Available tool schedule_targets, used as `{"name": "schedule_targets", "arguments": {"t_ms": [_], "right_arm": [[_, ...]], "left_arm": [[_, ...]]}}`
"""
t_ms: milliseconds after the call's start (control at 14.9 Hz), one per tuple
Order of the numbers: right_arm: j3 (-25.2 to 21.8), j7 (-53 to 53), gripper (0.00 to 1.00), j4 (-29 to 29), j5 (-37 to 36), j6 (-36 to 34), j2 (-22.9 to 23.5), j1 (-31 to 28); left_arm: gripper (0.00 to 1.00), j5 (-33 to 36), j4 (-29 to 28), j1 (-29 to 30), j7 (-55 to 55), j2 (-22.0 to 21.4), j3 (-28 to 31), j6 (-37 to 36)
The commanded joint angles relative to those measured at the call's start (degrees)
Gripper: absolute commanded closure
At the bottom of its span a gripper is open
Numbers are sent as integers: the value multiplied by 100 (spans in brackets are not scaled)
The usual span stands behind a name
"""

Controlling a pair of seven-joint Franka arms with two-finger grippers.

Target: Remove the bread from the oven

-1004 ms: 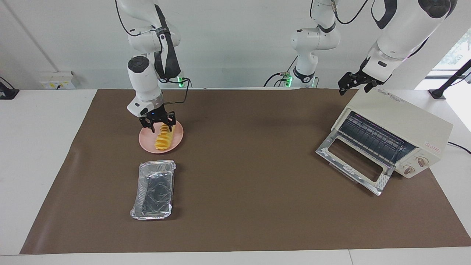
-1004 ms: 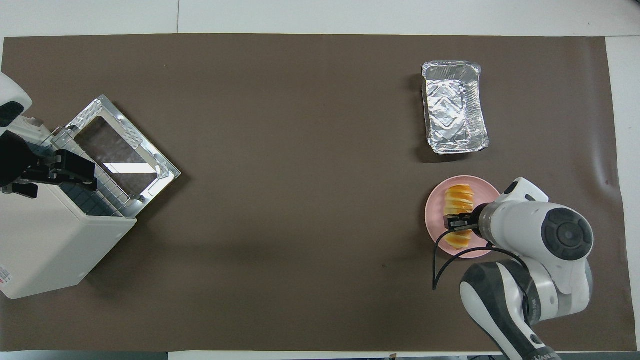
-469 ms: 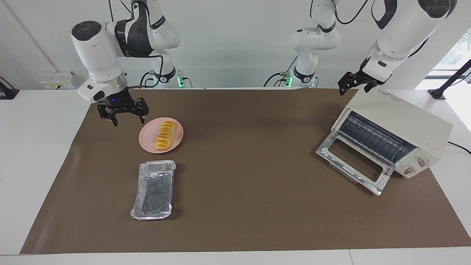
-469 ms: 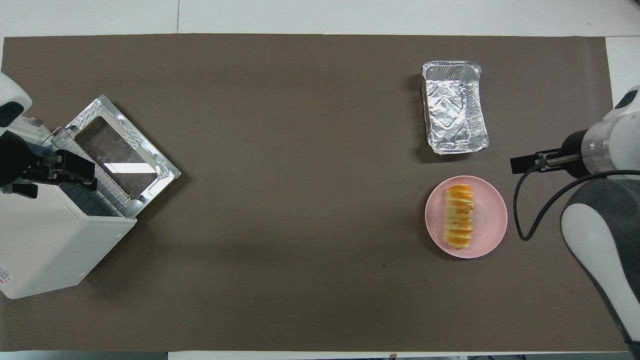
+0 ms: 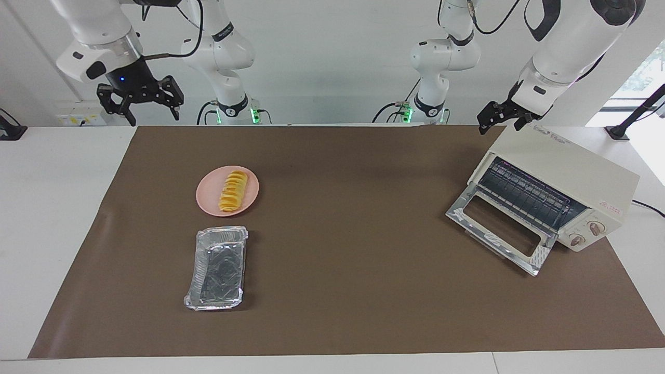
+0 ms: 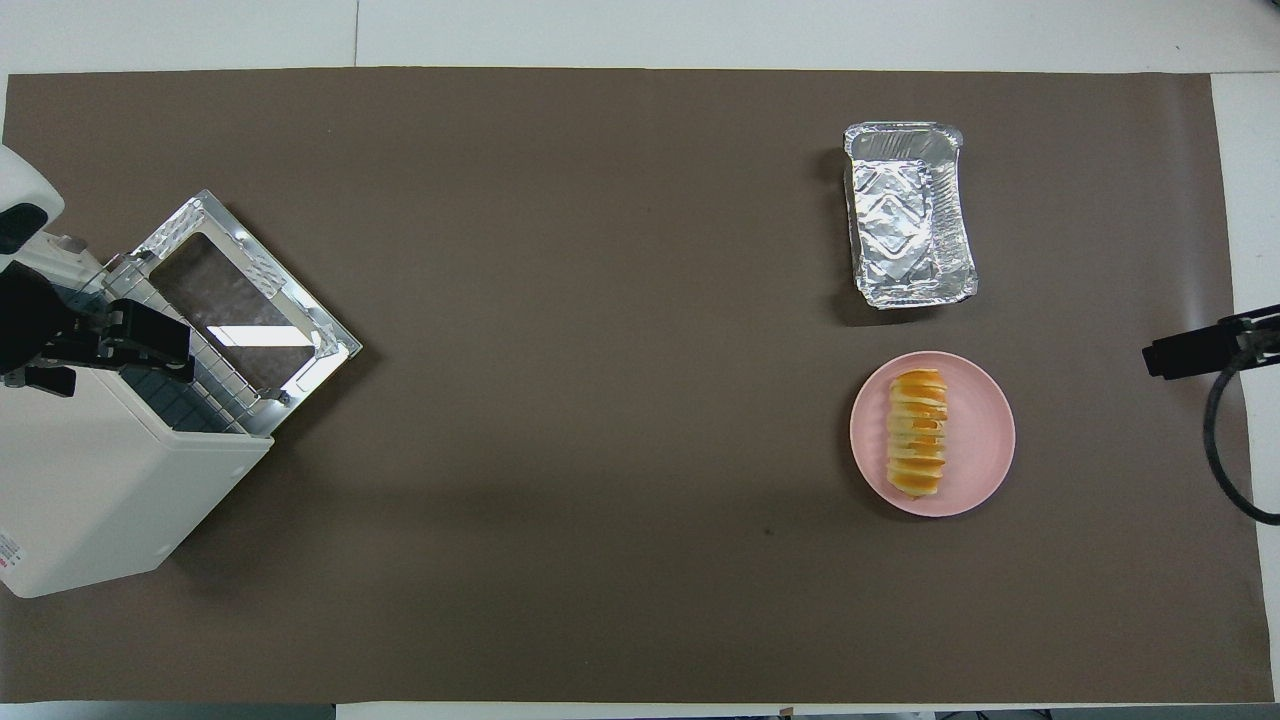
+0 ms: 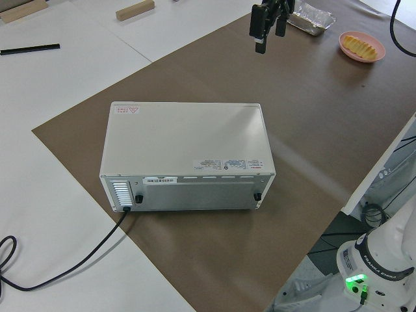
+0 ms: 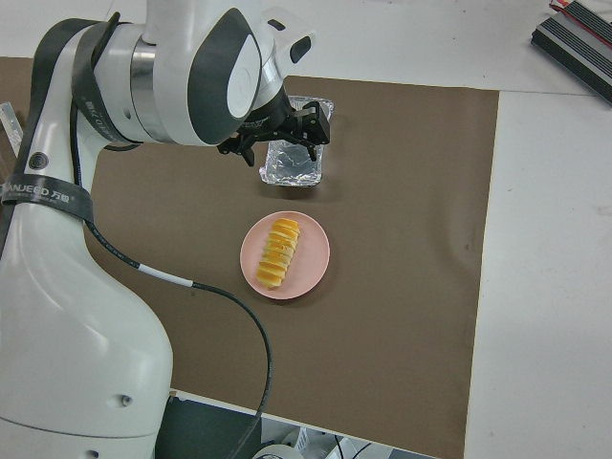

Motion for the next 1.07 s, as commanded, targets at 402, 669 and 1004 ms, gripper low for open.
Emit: {"name": "schedule_targets", "arguments": {"t_ms": [402, 669, 1004], "right_arm": [[18, -99, 0, -362, 47, 268, 78, -231], [9, -90, 0, -399, 47, 287, 60, -275], [9, -99, 0, -451, 38, 296, 60, -275]], "left_arm": [[0, -89, -177, 83, 31, -170, -49, 109], [0, -89, -177, 83, 31, -170, -49, 109], [0, -98, -177, 83, 31, -170, -49, 117]]}}
